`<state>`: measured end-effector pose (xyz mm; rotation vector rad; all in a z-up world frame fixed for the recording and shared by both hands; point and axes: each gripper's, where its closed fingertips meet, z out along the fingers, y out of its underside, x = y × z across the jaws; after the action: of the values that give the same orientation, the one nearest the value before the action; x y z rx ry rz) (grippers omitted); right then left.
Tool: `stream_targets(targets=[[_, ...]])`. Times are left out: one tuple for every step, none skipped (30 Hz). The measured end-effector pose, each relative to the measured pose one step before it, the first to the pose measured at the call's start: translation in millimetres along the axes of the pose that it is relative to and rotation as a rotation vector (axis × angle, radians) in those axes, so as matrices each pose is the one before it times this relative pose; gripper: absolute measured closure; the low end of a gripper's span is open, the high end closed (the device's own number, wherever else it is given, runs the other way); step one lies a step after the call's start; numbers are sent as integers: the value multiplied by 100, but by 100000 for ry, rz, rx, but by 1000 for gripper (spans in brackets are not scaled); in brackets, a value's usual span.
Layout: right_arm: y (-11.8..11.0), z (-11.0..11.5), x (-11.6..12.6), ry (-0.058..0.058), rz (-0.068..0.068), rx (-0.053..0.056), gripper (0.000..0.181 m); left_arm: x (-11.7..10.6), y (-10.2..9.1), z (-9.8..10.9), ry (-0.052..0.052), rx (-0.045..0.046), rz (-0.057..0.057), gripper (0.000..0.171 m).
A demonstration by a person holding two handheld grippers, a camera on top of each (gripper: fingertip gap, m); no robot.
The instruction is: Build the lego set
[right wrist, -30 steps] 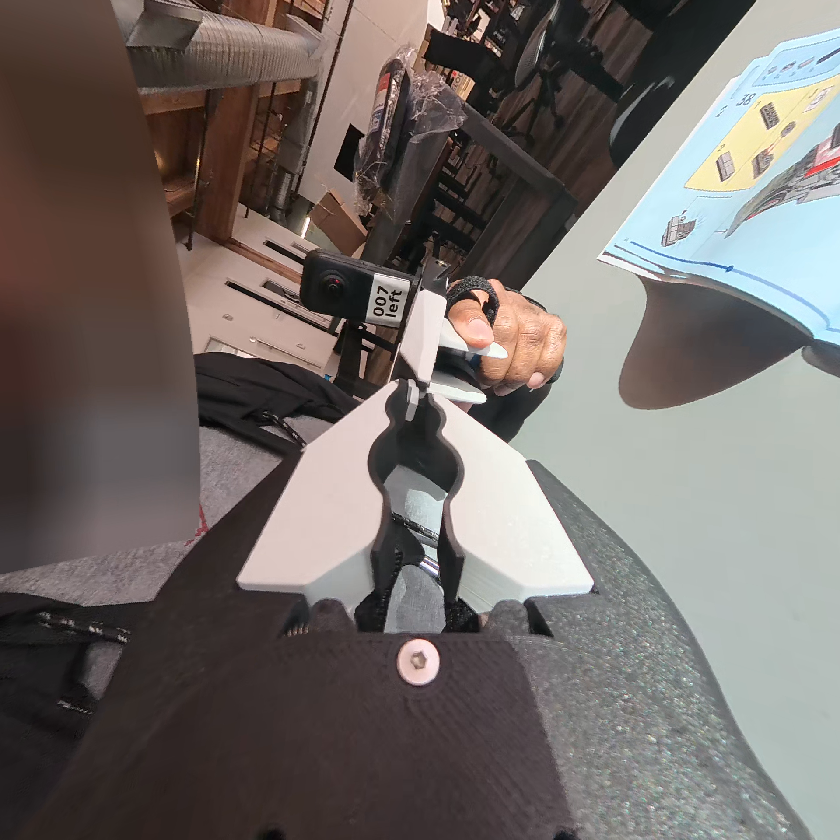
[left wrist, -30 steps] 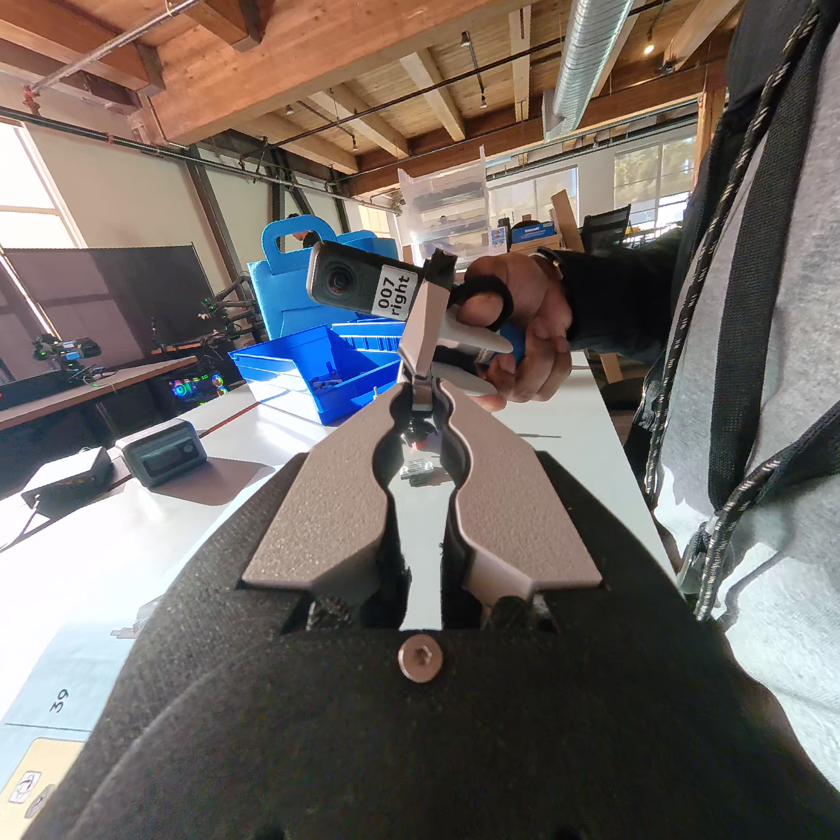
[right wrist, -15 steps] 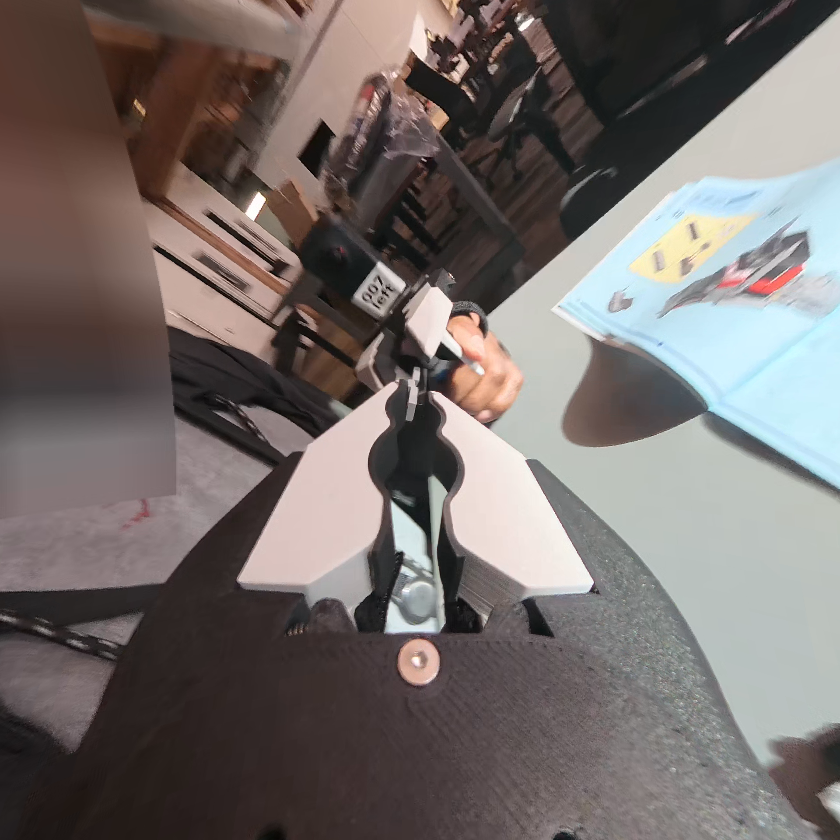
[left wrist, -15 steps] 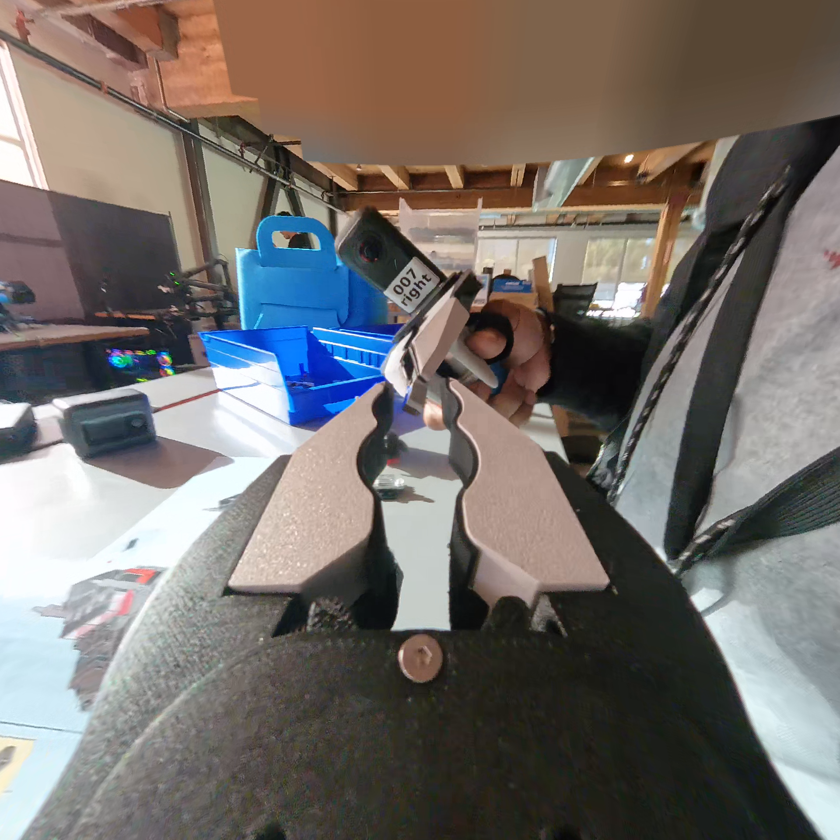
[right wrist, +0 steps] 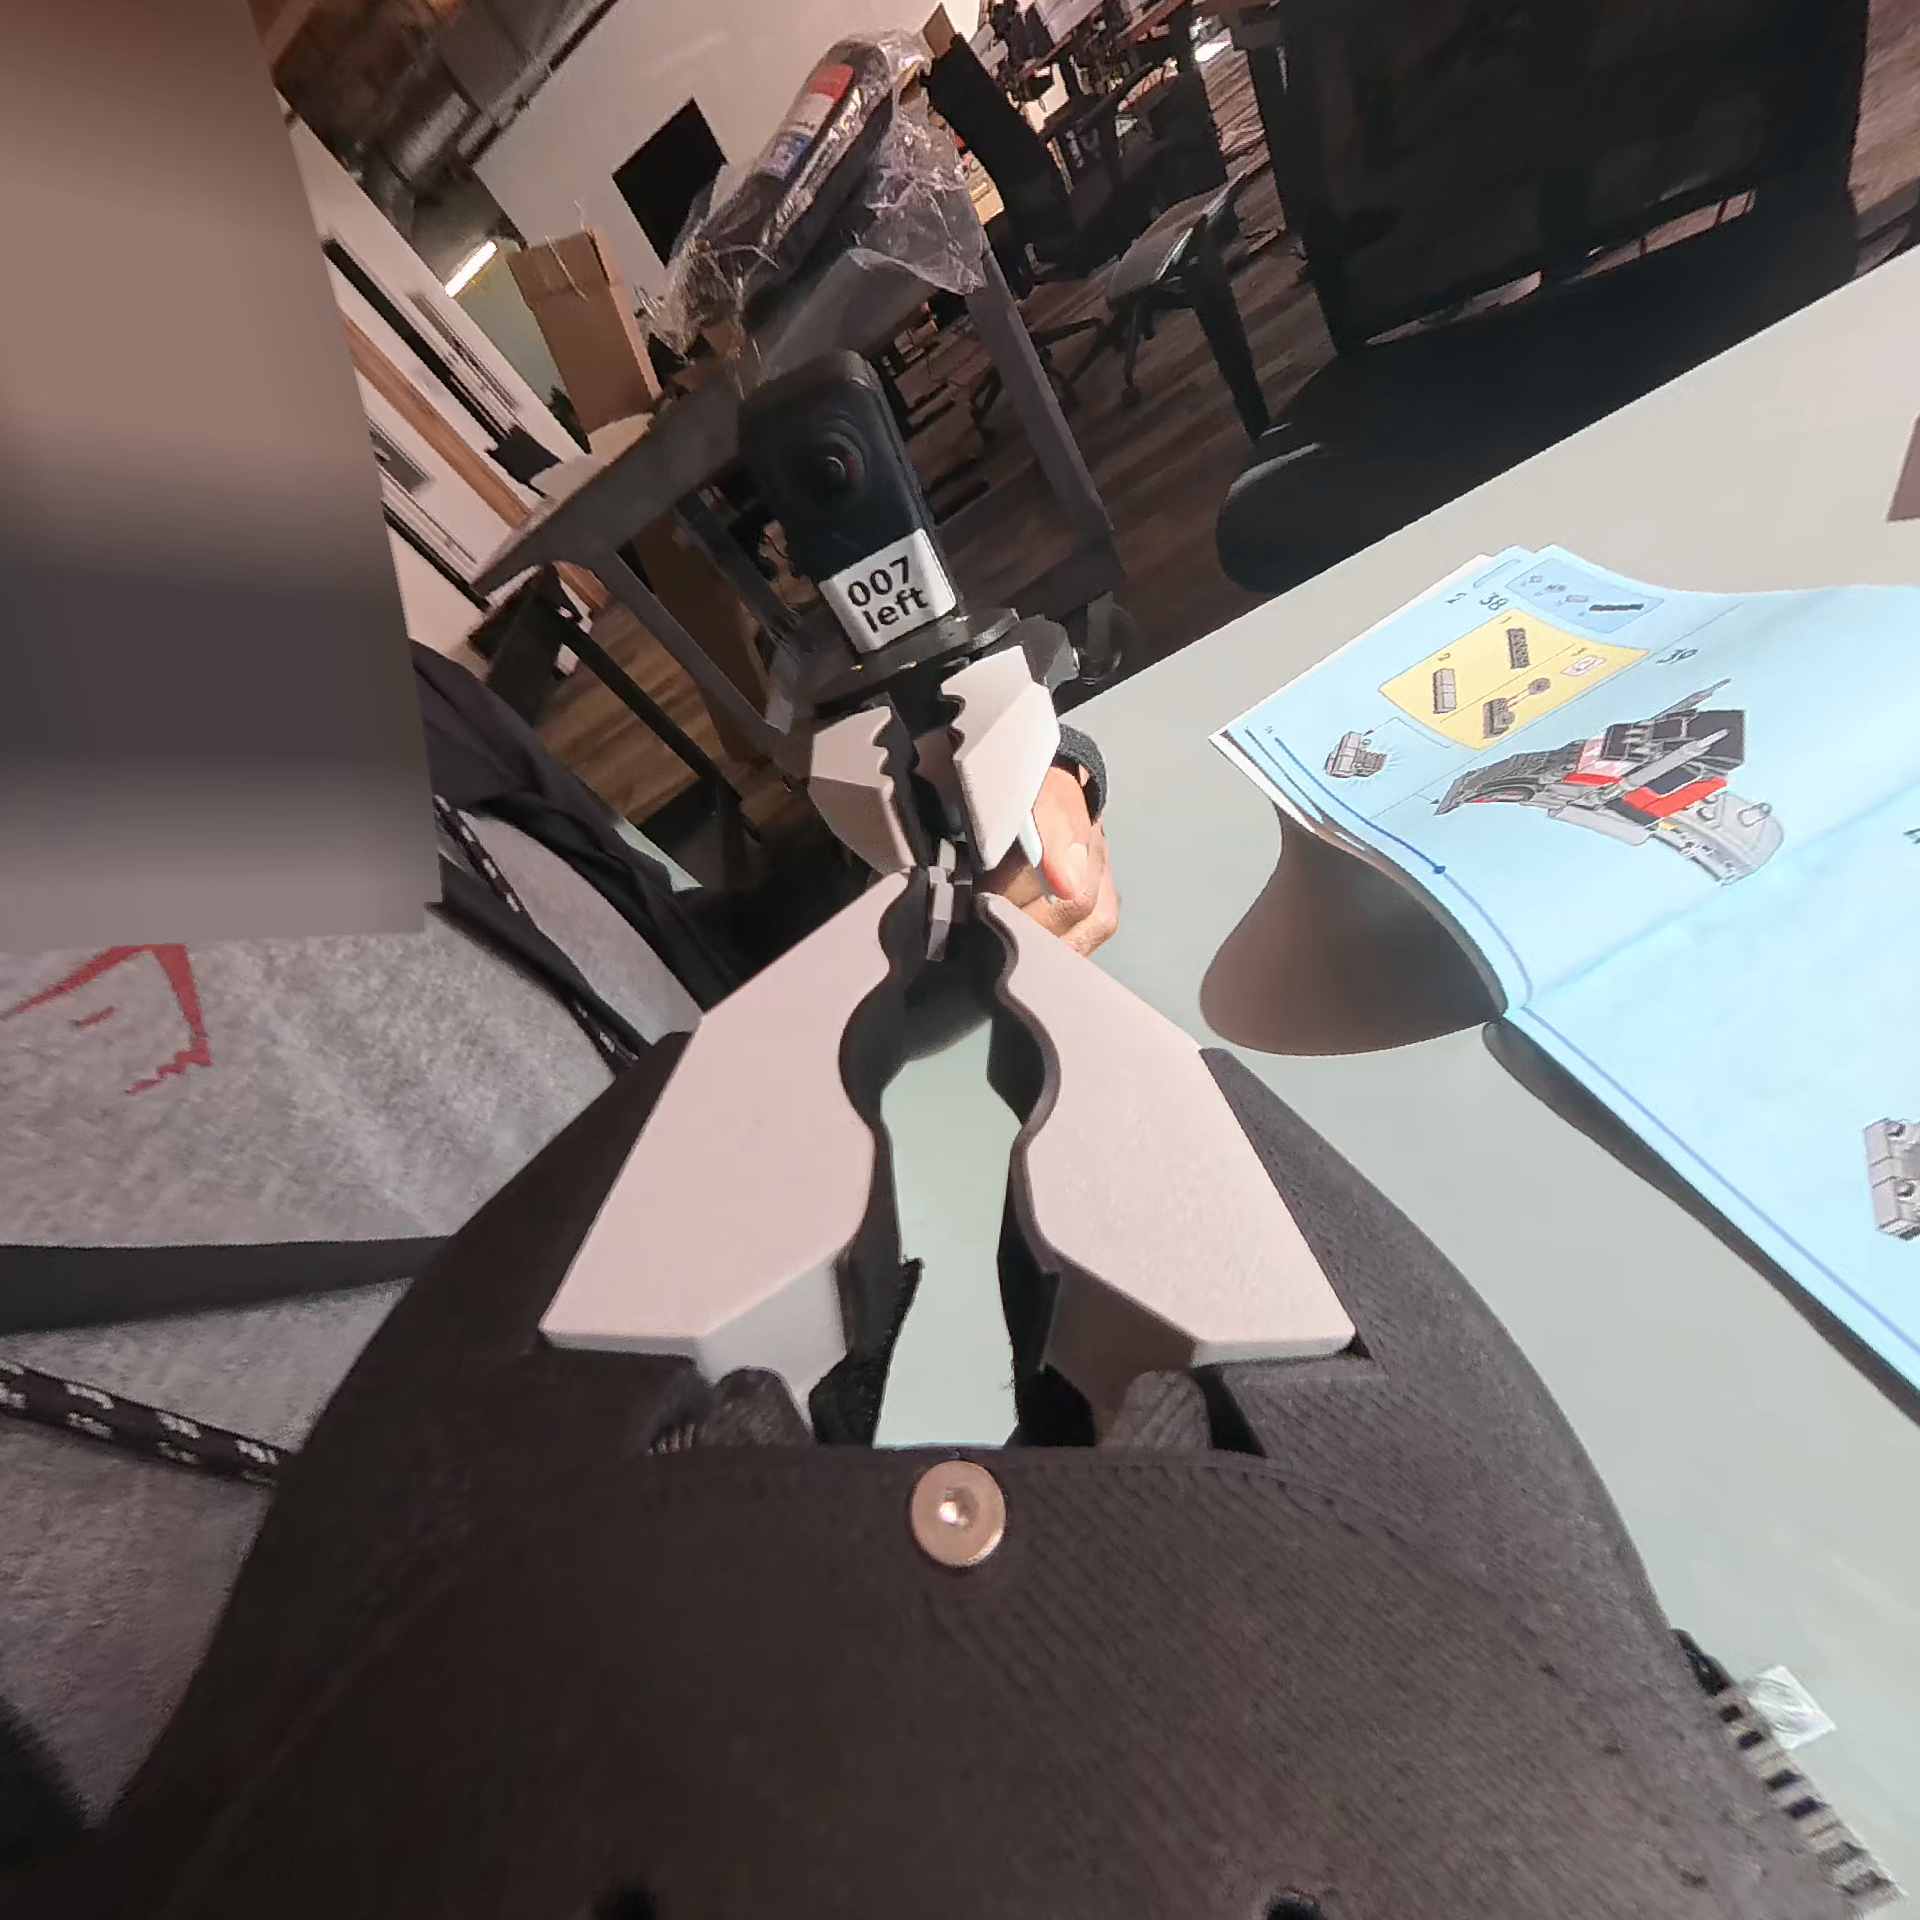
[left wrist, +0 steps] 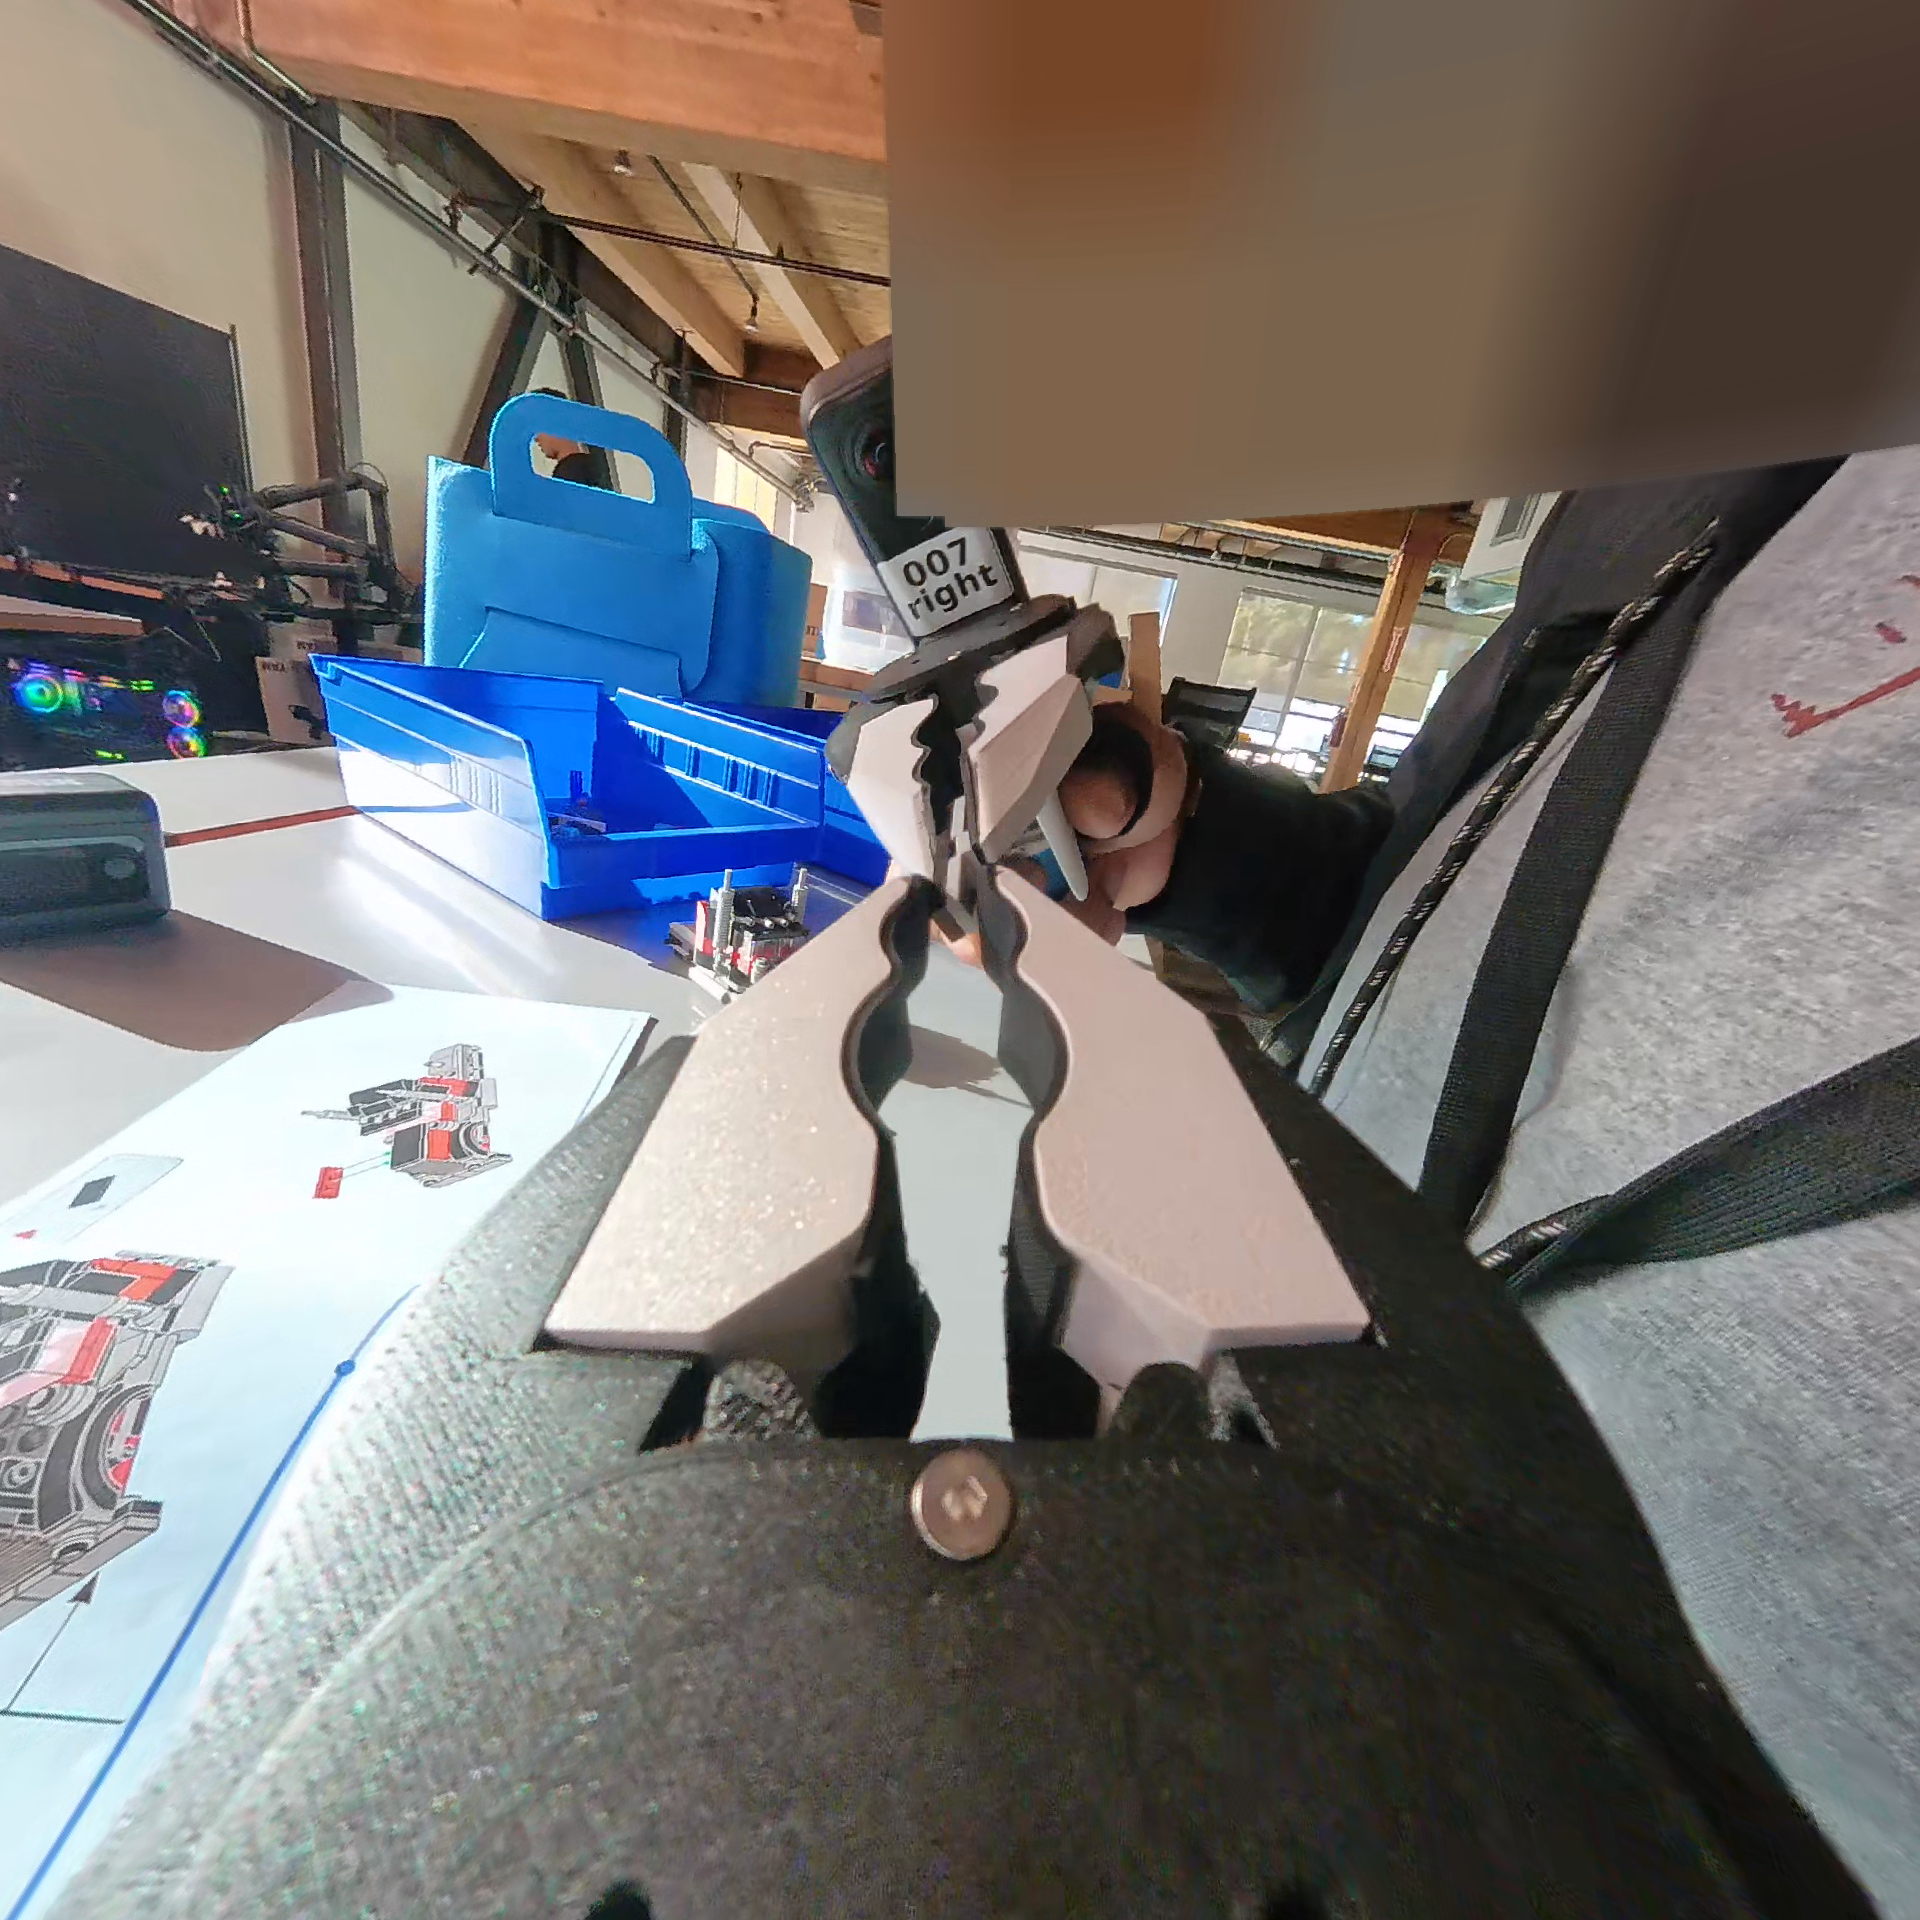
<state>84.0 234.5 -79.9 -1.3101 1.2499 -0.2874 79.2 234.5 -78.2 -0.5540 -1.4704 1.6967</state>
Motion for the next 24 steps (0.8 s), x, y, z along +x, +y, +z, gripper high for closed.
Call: stream_targets(targets=[[40,-14,-46,65,-987,-61,174,71,-3,0,99,-113,878,163],[-2,-14,-58,-14,-832,128,174,51,-19,7,60,96,646,163],[14,-11,2,352,-642,73,174,11,7,19,-204,-140,455,163],[60,-7,70,652,-360,-256,174,-30,91,8,-346,-589,458,163],[70,0,77,638,-368,-305,174,-6,67,0,-109,-521,441,164],[24,16,8,236,-73,5,174,-2,10,-15,-131,-109,408,164],[-1,21,-7,95,138,107,174,-4,-15,-20,-72,87,173,164],[1,15,12,296,-336,9,174,-20,11,-21,-90,-46,-86,164],[10,17,38,529,-707,-111,174,-36,31,-3,-185,-223,-82,164],[11,10,-5,257,-716,-181,174,8,17,-15,41,-126,87,164],[-8,18,-102,-545,-564,29,174,94,-60,-28,546,366,60,164],[-34,8,-140,-1107,247,209,174,103,-91,-30,628,553,-66,164],[-25,8,-70,-954,695,354,174,52,-55,-15,244,352,34,164],[12,16,-107,-1127,256,219,174,88,-29,-22,530,114,195,164],[54,-3,-125,-1176,74,-67,175,118,19,8,574,-120,346,164],[42,-30,-47,-631,73,-112,175,61,24,27,179,-136,233,164],[19,-32,9,10,-350,-7,174,-16,12,28,-134,-110,-197,164],[24,-3,76,350,280,-27,175,-74,51,1,-289,-375,-289,164],[63,2,87,286,258,-248,175,-38,89,4,-167,-590,-201,164],[32,-11,133,762,-128,-128,175,-119,94,15,-728,-614,-191,164],[19,-9,112,716,-155,-42,174,-95,62,8,-444,-370,-230,164],[49,2,30,186,-324,-320,174,15,56,-7,124,-379,-116,164],[19,-7,14,209,-490,-207,174,-8,26,1,-128,-85,117,164],[18,6,-11,24,-373,-167,175,26,-4,-1,170,-40,-17,164]])
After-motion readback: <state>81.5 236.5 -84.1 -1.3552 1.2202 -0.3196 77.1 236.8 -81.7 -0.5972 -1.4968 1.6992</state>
